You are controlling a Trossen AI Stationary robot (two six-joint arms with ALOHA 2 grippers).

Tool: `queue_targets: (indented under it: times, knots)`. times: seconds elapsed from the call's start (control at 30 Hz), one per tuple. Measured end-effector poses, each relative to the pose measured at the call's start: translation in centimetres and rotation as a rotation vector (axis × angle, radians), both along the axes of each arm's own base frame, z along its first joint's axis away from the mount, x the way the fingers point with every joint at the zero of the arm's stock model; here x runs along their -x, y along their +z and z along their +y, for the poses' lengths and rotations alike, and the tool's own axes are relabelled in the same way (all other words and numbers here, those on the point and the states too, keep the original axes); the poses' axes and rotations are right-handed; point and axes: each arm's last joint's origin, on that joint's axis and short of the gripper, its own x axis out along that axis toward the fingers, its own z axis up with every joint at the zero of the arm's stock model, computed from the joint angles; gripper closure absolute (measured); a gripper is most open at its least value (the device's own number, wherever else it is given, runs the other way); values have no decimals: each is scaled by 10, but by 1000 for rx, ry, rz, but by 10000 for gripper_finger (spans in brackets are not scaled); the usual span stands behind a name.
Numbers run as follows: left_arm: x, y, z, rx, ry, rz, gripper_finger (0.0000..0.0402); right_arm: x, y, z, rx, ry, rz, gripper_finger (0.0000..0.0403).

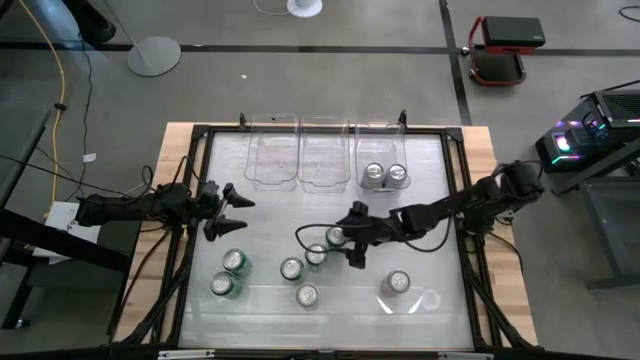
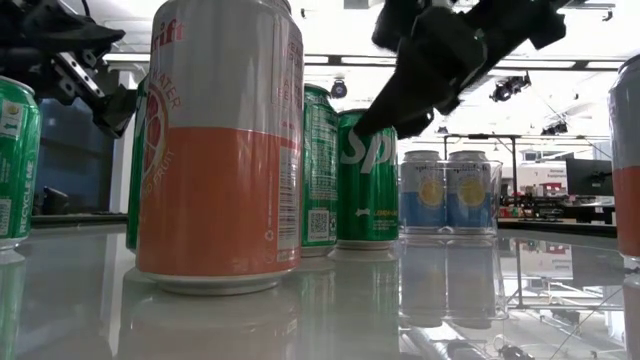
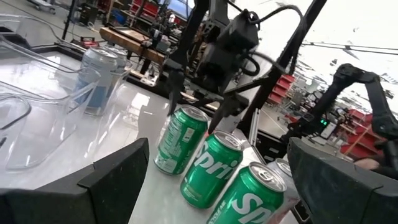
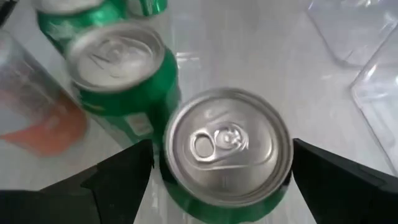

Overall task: Sort soda cans
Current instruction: Put the green soda can into the middle transparent bin

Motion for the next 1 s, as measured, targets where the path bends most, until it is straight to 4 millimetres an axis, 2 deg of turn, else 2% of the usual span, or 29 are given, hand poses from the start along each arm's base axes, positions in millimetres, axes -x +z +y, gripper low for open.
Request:
queue_targets:
  times: [0.27,0.6,0.77,0.9,1.0]
  knots:
    - [0,0,0,1,3,0,41,-3,-4,1,3,2,-2,47]
    - [0,0,0,1,2,1,41,-5,-9,1,-6,-16,5,111]
    - [0,0,0,2,2,1,41,-5,-8,0,-15,-32,3,113]
    - [0,0,0,2,2,1,41,-2,5,-2,26,-73,27,113]
    - [0,0,0,2,2,1,41,-7,35,-9,63,-126,-12,113]
